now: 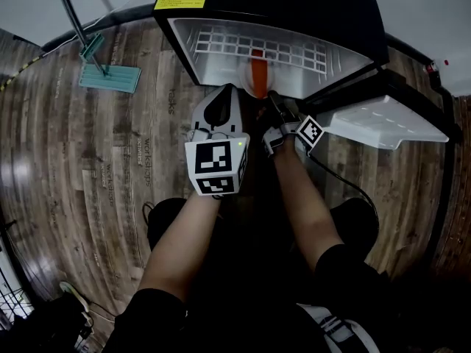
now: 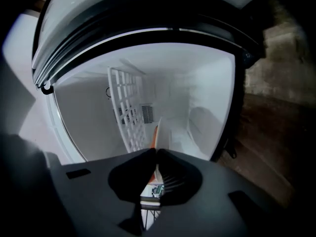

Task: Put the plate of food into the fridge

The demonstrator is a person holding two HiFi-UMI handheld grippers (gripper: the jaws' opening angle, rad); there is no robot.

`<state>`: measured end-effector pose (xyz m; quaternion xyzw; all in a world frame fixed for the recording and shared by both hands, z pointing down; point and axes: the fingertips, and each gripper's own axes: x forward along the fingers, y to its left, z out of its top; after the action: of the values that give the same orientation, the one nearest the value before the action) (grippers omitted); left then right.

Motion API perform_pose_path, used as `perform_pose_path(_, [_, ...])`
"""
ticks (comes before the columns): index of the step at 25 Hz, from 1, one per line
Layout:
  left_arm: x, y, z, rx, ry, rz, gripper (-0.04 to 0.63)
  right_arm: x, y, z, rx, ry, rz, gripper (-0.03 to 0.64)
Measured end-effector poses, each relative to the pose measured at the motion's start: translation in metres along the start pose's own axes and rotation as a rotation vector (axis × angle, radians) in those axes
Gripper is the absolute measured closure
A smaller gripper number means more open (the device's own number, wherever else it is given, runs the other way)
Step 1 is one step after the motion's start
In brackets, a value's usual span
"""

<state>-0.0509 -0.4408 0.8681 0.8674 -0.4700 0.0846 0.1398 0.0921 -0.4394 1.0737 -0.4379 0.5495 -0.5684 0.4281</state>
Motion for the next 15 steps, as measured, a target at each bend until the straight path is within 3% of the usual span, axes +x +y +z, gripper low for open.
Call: perform_pose_path(15, [0.006,0.007,-0.022,-0.004,0.059,-0.046,0.597,0.055,-0.049,0.039,-0.013,-0.11,-0.084,0.584])
